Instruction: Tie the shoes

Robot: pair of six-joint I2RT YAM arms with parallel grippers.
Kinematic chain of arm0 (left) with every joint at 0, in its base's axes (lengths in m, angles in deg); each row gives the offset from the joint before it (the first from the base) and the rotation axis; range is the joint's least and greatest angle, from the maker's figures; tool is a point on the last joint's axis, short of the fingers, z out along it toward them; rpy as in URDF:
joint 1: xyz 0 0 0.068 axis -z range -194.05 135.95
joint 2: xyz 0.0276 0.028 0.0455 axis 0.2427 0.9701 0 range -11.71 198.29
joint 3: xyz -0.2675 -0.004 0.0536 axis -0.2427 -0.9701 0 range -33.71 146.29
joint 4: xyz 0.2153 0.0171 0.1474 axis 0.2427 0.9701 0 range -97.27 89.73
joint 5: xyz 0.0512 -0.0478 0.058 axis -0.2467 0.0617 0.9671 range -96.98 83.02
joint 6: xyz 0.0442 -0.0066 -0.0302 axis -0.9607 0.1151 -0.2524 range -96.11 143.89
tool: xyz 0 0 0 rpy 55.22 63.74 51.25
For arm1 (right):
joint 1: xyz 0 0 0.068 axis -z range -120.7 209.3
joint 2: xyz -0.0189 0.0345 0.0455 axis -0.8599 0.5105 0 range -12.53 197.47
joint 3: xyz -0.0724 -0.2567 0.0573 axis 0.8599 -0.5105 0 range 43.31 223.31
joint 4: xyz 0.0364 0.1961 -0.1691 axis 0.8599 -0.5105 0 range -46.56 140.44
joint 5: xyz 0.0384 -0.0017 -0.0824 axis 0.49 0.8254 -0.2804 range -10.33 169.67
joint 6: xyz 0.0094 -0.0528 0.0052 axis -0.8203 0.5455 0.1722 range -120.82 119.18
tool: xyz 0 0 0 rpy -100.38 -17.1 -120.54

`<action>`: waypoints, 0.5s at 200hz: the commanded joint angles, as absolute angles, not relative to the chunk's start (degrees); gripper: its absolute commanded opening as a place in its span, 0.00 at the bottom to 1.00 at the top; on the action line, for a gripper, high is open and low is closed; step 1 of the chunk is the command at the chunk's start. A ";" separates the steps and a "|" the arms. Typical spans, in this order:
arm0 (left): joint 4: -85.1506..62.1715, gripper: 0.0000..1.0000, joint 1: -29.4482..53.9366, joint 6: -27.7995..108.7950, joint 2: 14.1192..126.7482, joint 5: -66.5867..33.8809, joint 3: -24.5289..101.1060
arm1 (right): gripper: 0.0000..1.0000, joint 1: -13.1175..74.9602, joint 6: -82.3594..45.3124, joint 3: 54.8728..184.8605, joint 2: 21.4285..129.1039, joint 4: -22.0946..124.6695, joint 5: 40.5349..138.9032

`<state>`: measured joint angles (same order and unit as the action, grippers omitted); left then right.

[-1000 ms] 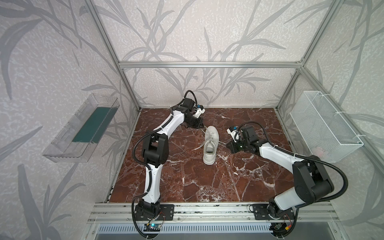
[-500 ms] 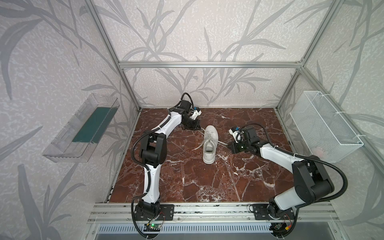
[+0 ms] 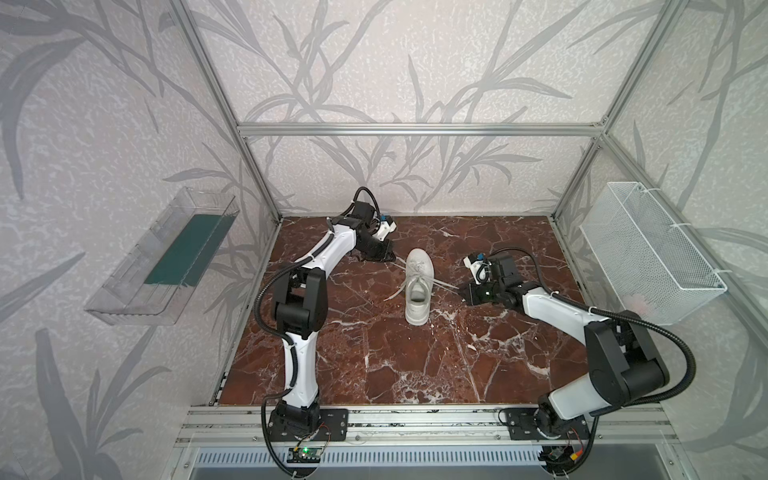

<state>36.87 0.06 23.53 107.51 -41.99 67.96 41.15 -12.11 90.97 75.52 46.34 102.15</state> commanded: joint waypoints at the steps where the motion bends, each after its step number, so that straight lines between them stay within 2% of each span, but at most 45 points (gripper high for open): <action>1: 36.24 0.00 -1.52 23.10 104.34 -39.74 67.57 | 0.00 42.50 -13.16 90.07 75.66 44.17 99.66; 100: 37.64 0.00 -3.94 21.69 102.75 -39.32 65.65 | 0.00 44.62 -14.10 89.81 77.28 43.25 99.09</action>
<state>37.24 -1.16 23.40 106.09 -42.95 66.29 42.81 -13.36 90.97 76.41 46.34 102.28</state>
